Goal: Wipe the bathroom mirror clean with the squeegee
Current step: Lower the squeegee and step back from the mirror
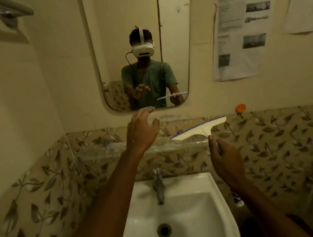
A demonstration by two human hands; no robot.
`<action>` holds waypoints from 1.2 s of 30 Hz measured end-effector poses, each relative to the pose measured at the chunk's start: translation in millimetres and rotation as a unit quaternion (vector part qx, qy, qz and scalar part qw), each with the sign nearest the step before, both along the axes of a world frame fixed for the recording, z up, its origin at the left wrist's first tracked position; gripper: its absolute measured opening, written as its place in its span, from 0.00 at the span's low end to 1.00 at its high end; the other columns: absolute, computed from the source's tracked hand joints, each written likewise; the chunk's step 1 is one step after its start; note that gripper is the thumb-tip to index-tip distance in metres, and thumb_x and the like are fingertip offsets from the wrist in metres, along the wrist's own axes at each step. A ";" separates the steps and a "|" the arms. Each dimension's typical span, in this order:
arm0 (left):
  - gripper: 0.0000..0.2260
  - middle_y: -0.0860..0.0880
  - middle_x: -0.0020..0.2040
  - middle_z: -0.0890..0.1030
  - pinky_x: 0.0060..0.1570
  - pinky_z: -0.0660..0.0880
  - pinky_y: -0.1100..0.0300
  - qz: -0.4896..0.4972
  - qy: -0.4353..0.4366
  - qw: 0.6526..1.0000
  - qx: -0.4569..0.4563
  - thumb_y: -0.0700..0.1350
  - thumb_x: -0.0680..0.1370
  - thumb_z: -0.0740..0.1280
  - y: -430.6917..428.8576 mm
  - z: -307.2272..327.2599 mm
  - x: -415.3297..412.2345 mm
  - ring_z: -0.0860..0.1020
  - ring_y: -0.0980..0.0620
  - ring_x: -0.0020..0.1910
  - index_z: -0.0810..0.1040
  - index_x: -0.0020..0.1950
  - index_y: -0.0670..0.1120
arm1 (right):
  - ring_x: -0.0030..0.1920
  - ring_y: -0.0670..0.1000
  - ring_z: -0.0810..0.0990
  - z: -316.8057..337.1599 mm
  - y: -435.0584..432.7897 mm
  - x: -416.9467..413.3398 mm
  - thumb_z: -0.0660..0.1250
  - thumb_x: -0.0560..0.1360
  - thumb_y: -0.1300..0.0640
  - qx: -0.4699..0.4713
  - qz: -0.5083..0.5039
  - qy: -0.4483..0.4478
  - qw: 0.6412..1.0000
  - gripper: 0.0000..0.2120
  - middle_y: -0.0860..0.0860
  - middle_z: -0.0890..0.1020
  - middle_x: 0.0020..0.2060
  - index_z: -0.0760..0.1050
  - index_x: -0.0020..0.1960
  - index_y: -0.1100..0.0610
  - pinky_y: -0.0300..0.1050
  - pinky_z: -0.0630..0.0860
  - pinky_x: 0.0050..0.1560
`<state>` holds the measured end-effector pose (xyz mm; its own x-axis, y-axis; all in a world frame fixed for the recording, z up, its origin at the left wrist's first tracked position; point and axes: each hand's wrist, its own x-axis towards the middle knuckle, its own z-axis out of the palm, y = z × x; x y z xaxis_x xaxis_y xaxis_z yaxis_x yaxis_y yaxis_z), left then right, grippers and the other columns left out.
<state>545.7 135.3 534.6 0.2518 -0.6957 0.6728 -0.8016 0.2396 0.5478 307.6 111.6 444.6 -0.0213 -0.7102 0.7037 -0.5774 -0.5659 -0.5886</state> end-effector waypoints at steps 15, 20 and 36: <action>0.17 0.53 0.62 0.76 0.59 0.67 0.53 -0.021 -0.019 0.996 0.087 0.56 0.78 0.58 80.0 -157.4 -240.7 0.74 0.51 0.61 0.74 0.63 0.51 | 0.49 0.47 0.81 -87.7 95.1 -206.8 0.58 0.80 0.42 0.215 -0.021 -0.128 0.968 0.18 0.47 0.84 0.48 0.79 0.57 0.51 0.51 0.79 0.51; 0.23 0.50 0.68 0.72 0.64 0.67 0.52 -0.020 0.027 0.984 0.173 0.59 0.77 0.56 76.5 -217.1 -364.4 0.70 0.49 0.66 0.70 0.68 0.48 | 0.36 0.39 0.77 -132.5 90.6 -322.3 0.57 0.76 0.36 0.269 -0.077 -0.098 0.955 0.16 0.41 0.79 0.34 0.75 0.43 0.46 0.43 0.73 0.38; 0.26 0.48 0.74 0.66 0.71 0.58 0.54 -0.017 -0.074 0.952 0.296 0.59 0.80 0.56 -5.8 -366.6 -501.0 0.59 0.51 0.75 0.63 0.74 0.46 | 0.41 0.52 0.79 -314.7 -37.6 -443.3 0.57 0.80 0.44 0.421 -0.090 -0.063 0.900 0.16 0.48 0.78 0.38 0.75 0.45 0.55 0.45 0.72 0.39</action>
